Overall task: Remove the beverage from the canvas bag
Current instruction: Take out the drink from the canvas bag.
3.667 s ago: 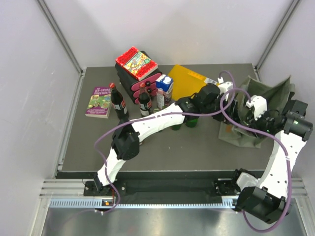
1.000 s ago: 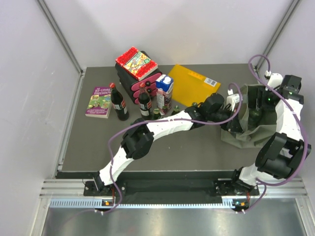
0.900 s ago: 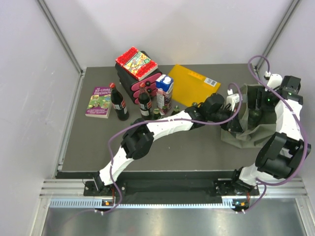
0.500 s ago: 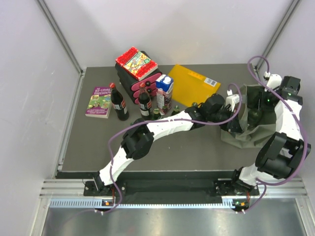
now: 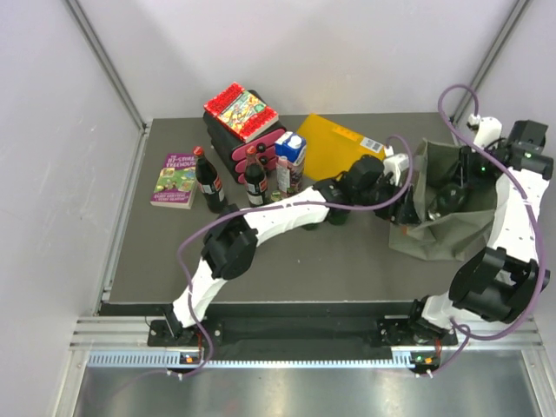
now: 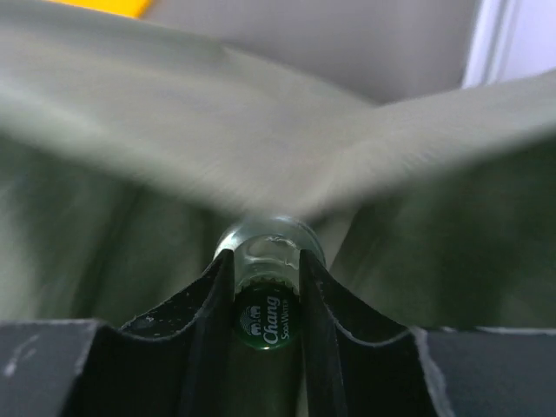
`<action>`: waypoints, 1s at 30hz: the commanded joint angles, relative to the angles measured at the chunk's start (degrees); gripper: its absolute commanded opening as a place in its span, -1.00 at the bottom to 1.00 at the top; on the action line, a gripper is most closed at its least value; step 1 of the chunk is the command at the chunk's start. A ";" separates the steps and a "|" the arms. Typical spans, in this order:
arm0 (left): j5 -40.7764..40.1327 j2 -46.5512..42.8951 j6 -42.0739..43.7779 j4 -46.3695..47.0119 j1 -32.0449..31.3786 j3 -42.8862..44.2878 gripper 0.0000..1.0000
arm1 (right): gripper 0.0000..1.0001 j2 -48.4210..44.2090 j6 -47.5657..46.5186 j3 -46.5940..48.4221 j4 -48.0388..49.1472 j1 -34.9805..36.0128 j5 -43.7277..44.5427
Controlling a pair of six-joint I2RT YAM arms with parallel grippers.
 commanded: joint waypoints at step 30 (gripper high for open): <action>-11.91 -35.51 29.54 3.50 5.10 -16.88 0.98 | -1.00 -5.46 -2.66 47.44 -12.24 0.47 -27.04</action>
